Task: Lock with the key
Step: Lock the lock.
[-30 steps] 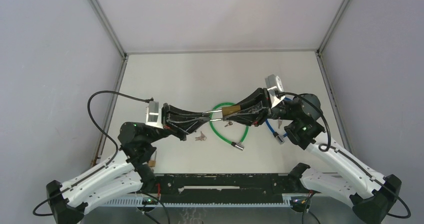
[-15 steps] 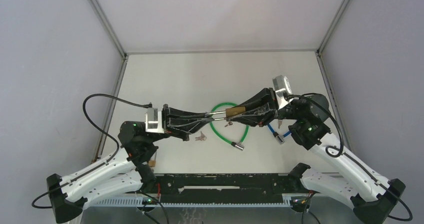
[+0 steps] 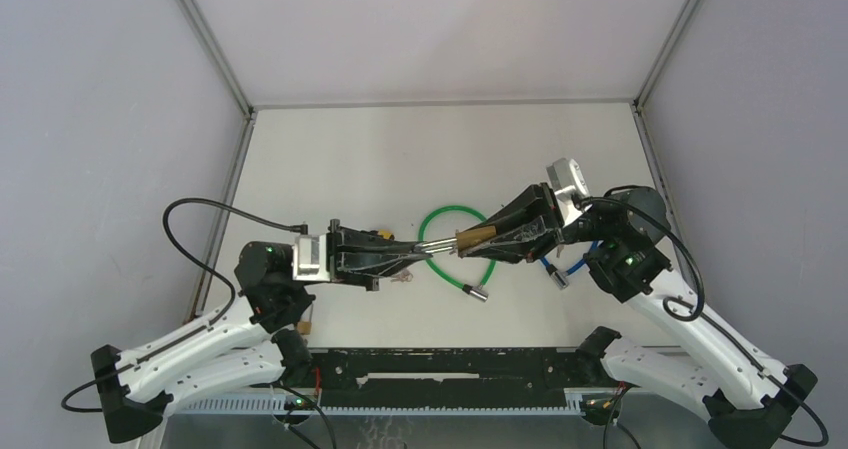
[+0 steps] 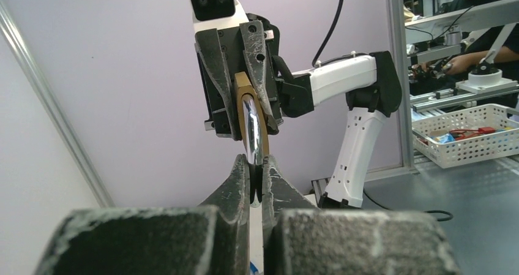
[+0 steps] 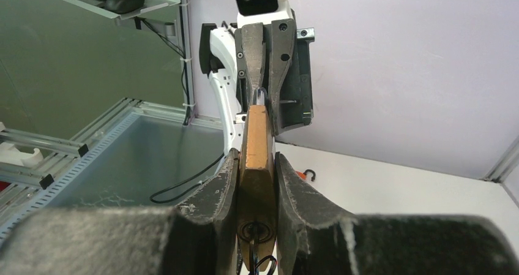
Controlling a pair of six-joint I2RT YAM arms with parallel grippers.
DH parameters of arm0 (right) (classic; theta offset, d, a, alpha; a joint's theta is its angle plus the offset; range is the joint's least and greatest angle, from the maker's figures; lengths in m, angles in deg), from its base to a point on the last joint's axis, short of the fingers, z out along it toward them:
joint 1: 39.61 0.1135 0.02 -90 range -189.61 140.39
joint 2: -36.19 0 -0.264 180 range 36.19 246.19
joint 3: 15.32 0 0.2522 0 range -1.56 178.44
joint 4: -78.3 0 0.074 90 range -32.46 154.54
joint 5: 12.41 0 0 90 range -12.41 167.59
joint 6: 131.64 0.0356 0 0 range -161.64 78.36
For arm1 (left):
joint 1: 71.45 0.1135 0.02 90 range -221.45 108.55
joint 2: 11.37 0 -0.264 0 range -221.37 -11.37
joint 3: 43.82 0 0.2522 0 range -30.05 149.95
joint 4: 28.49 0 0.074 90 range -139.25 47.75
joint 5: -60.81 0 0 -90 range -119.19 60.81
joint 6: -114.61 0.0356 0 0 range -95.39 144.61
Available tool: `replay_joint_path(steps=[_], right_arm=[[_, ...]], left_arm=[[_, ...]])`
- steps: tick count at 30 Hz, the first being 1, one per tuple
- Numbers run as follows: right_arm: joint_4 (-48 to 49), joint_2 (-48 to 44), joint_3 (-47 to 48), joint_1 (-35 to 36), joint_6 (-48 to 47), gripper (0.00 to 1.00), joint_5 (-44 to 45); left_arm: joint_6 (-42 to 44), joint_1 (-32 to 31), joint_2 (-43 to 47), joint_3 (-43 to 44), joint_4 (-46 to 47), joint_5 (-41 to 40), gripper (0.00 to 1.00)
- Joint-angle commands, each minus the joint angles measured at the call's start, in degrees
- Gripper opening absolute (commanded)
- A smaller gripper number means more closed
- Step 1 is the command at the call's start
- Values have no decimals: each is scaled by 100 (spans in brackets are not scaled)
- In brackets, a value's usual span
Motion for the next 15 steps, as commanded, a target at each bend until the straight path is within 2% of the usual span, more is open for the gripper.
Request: replay_joint_path(steps=[1,8,15], right_arm=[[-200,87,194,358,-297,0,333],[-399,35,195,539,-827,0,1250],[-233,94,194,940,-1136,0,1808]], left_arm=[[-457,-182,-399,213,-455,26,0],[-790,-198,-396,256,-636,19,0],[-827,-194,-401,316,-787,90,0]])
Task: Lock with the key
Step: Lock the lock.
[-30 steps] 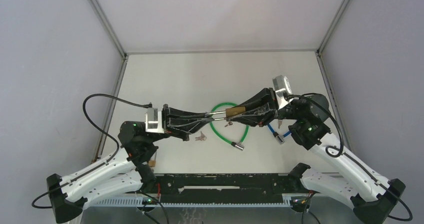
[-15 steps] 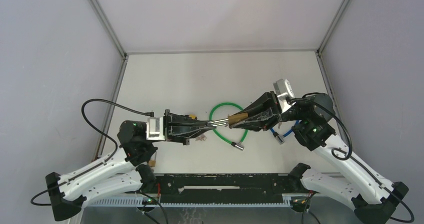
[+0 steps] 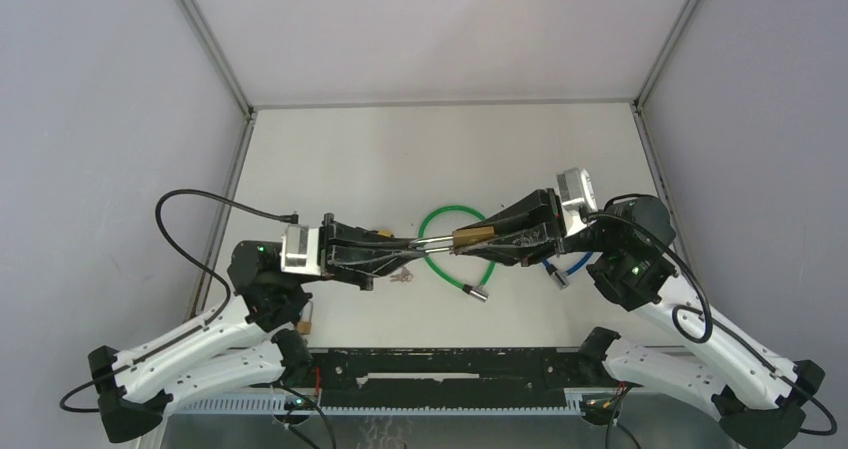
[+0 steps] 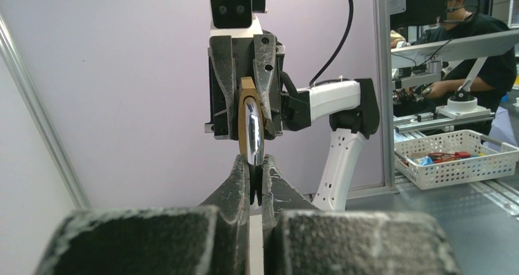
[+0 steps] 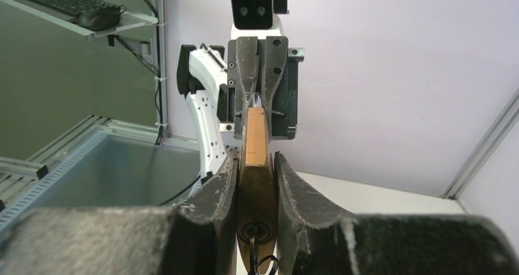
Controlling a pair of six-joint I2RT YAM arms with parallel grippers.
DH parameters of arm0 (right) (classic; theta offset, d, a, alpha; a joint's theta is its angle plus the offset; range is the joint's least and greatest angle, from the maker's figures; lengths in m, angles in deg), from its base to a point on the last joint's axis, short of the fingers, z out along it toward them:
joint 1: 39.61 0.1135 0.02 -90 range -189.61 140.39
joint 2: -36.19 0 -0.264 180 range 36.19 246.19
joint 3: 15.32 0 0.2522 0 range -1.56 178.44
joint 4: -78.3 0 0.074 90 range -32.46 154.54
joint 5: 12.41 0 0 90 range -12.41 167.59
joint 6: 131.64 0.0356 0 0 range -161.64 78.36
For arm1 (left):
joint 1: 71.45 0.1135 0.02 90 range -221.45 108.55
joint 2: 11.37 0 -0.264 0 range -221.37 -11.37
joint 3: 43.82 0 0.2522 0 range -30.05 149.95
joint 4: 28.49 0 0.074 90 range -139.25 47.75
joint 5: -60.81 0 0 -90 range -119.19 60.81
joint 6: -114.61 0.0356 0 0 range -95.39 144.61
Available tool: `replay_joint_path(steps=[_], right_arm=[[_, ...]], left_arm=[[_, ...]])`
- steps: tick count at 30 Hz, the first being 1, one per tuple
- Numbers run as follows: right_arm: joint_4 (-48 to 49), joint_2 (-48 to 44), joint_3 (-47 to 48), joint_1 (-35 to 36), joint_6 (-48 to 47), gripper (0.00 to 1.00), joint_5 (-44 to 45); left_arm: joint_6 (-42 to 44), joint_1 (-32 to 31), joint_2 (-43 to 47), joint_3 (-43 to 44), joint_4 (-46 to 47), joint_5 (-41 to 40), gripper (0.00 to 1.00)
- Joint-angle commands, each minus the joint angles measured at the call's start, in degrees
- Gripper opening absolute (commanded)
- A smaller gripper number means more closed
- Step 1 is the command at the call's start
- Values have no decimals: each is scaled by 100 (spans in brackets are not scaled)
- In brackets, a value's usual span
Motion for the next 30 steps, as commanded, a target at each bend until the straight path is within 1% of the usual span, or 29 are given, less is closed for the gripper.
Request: replay_joint_path(steps=[1,7,12,15,17,19,20,21,24,28,30], right_arm=[[75,292,142,416,-543,0,928],[78,429,143,512,-439,0,735],[30,468,155,661,-374,0,534],[-343,497,267,796,-551,0,518],[-445,510,283,883,-697,0,646],[-427,534,283,885,-778,0,801],[-417,557,283,876,-866,0,887],[-404,589,282,849,-928,0,990],[-293,728,312,695,-905,0,1015],[-590,901,314,494,-947,0,1071],[-579,960,235,411,-896,0,1103]], left_arm=[[-241,-143,-394,131,-774,128,0],[-52,-143,-384,84,-767,116,0],[686,-135,-455,33,-977,-252,0],[930,-135,-541,107,-1170,-251,0],[820,-135,-600,167,-1297,46,0],[370,-135,-709,211,-1376,413,0],[56,-137,-783,243,-1407,528,0],[-59,-128,-858,286,-1434,562,0],[-78,-109,-1002,406,-1432,638,0],[-32,-91,-1068,539,-1409,624,0],[22,-90,-1086,575,-1320,535,0]])
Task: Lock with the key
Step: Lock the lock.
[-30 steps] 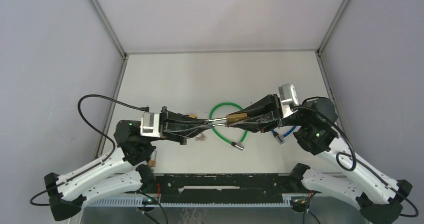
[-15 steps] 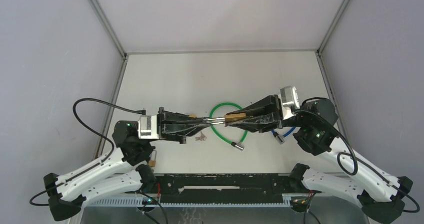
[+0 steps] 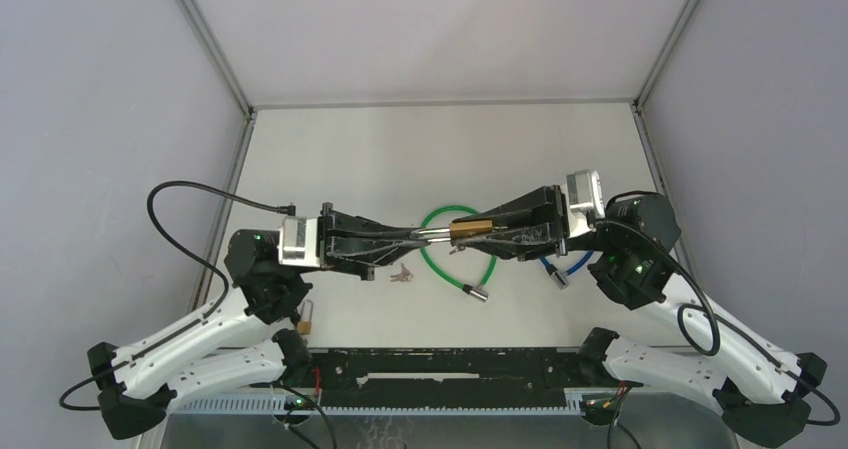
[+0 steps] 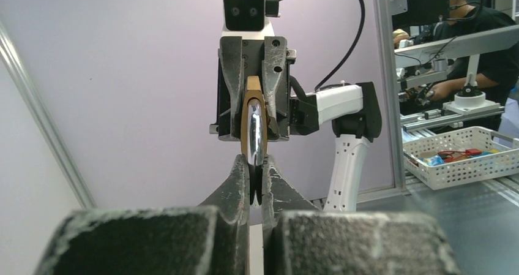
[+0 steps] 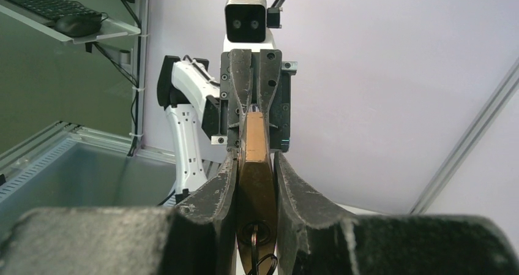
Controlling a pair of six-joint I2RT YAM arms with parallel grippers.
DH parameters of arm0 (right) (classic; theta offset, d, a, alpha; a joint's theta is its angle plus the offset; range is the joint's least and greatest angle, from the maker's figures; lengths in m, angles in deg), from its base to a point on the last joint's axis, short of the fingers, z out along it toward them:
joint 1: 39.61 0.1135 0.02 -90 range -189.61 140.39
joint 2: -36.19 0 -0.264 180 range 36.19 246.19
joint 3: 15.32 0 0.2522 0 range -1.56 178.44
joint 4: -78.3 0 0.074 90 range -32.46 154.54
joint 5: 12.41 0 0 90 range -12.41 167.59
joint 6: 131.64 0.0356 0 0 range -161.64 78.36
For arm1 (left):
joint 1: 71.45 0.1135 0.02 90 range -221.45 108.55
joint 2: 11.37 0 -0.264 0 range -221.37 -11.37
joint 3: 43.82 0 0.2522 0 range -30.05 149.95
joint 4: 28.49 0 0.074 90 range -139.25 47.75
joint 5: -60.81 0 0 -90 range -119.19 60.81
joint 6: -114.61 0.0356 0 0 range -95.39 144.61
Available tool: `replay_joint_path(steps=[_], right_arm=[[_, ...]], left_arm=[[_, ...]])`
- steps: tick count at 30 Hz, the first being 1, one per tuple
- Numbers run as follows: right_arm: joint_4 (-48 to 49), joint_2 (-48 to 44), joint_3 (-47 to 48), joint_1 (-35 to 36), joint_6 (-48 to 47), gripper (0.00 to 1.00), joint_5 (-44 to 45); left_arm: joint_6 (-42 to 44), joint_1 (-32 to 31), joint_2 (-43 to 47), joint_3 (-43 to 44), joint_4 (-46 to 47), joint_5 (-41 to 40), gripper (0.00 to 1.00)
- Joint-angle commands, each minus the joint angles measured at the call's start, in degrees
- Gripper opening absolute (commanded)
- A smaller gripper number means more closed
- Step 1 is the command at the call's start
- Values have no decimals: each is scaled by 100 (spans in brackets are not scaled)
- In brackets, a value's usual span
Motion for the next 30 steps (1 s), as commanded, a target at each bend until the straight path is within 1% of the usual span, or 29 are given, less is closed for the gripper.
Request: replay_joint_path(steps=[1,5,7,11,14,16,17,20,21,24,25,27,29,30], right_arm=[[-450,875,-134,-67,-118,0,538],[-26,1114,-137,-28,50,0,536],[36,1252,-118,-43,43,0,613],[-212,1465,-117,-149,14,0,743],[-465,1629,-119,-163,-228,0,943],[-378,1803,-147,-208,-256,0,1027],[-293,1838,-166,-243,-195,0,1003],[-73,1688,-198,-295,-54,0,980],[-43,1581,-198,-321,-62,0,1009],[-230,1291,-200,-395,-193,0,1240],[-291,1237,-199,-435,-174,0,1284],[-234,1206,-205,-514,8,0,1284],[220,1193,-269,-603,351,0,1138],[455,1192,-293,-661,604,0,1062]], left_arm=[[-121,-155,-821,66,-1174,191,0],[-231,-161,-1090,188,-1400,174,0],[-166,-174,-1226,267,-1591,141,0],[154,-187,-1290,393,-1731,10,0],[416,-302,-1368,589,-1671,-60,0],[497,-415,-1481,740,-1693,-24,0],[539,-474,-1542,829,-1823,6,0],[615,-513,-1589,836,-2796,-9,0],[773,-461,-1522,783,-3136,-27,0],[1686,-166,-1254,655,-4233,-147,0],[1821,-70,-1222,665,-4476,-182,0],[1739,67,-1202,735,-4661,65,0],[1742,50,-1163,740,-4609,551,0],[1742,1,-1158,724,-4566,617,0]])
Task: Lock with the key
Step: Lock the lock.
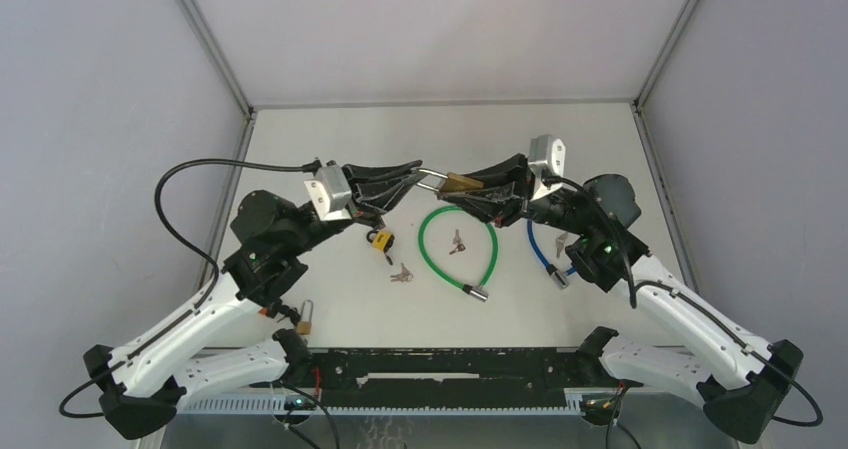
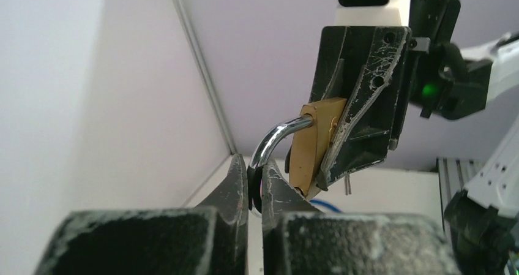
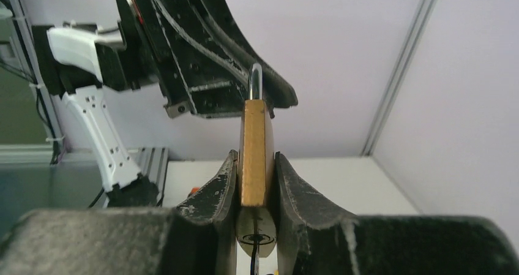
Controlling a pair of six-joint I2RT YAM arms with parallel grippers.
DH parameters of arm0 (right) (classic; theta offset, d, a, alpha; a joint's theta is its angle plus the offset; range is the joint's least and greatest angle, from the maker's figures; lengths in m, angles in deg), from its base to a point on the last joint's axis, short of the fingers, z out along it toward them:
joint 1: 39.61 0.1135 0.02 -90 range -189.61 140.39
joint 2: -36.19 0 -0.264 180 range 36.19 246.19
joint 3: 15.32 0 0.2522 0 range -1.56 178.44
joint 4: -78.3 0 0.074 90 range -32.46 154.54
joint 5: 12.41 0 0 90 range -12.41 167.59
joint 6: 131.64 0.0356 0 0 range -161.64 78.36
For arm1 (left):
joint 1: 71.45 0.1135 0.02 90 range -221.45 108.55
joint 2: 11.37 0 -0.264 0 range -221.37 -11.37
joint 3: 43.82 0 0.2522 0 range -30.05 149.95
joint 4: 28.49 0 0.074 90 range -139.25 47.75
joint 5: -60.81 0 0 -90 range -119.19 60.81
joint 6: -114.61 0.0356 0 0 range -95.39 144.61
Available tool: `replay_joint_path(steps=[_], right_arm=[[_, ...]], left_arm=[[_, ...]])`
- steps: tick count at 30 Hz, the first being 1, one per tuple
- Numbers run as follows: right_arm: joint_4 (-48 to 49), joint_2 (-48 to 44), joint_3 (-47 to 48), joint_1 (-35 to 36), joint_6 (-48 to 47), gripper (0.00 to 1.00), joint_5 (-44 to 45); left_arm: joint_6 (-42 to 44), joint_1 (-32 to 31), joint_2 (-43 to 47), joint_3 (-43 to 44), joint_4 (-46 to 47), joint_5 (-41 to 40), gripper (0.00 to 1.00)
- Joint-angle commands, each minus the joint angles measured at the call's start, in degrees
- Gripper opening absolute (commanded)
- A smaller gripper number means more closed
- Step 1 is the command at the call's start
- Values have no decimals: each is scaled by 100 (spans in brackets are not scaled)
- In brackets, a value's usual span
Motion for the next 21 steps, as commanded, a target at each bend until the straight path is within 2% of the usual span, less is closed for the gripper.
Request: replay_joint_path(steps=[1,6,9,12,15,21], right_arm=[[173,540,-73,-13,822,0,237],[98,519,-113,-132,1106,0,688],[502,399,-423,-501,1664,0,770],[680,137,-572,-774,1993,0,613],[760,-74,-558,-835,2148,0,554],[1172,-102,-538,-758,2637,0,559]], left_arm=[[130,-508,-682,-402,-2437,2403,0],[-163,-498,-660,-787,-1771,2319,0],[-960,-362,-595,-1106,-1101,2244,0],[-1975,68,-600,-1239,-461,2099,0],[-2065,223,-502,-1290,-234,1987,0],[-2975,130,-529,-1561,889,1908,0]])
